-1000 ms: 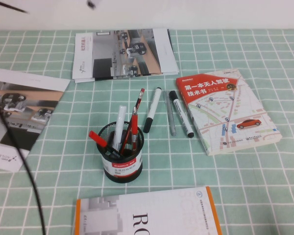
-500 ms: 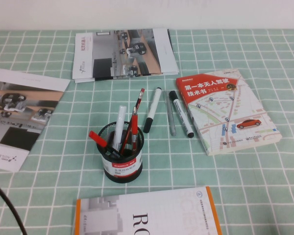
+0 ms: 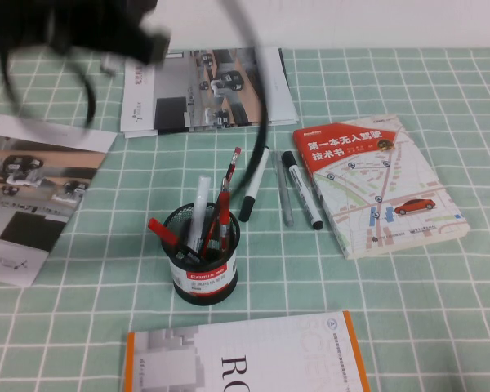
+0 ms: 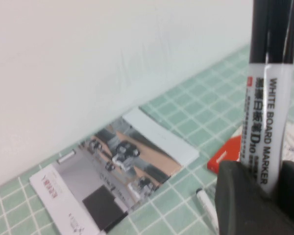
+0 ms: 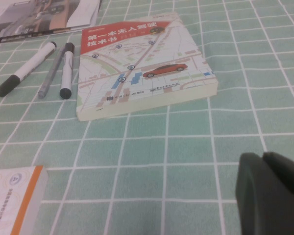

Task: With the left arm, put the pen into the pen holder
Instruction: Place the pen onto the pen holder

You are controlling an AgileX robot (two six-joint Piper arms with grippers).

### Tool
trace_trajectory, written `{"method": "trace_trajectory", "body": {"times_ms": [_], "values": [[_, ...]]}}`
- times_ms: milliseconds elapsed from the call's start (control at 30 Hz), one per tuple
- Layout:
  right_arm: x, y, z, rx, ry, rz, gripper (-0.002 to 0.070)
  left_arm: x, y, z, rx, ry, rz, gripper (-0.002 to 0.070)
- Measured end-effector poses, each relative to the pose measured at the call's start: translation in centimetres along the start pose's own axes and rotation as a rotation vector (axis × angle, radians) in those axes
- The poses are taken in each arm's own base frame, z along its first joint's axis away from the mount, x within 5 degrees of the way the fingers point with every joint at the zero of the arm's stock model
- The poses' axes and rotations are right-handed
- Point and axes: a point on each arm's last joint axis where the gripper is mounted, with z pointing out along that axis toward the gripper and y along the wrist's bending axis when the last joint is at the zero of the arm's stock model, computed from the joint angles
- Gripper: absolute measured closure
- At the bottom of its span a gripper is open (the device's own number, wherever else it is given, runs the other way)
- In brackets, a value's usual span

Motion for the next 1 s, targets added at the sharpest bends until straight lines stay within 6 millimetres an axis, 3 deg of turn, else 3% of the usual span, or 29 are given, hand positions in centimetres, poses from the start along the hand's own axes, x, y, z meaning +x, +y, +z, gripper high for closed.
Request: {"method": "trace_trajectory", "body": {"times_ms": [233, 433, 633, 1000], "values": [[0.0, 0.0, 0.0, 0.0, 0.0, 0.0, 0.0696, 7.8, -2.1, -1.6, -0.028, -0.23, -0.073, 0.0568], [0.0, 0.0, 0.0, 0.0, 0.0, 0.0, 0.0696, 13.4, -3.6, -1.2, -0.015, -0.34, -0.166, 0.0568], [0.0, 0.0, 0.0, 0.0, 0.0, 0.0, 0.0696, 15.5, -4.9, -0.8, 0.058, -0.452, -0.194, 0.0568], [0.0, 0.0, 0.0, 0.0, 0.0, 0.0, 0.0696, 18.4, -6.6, 4.0, 0.17, -0.435, -0.248, 0.0568]]}}
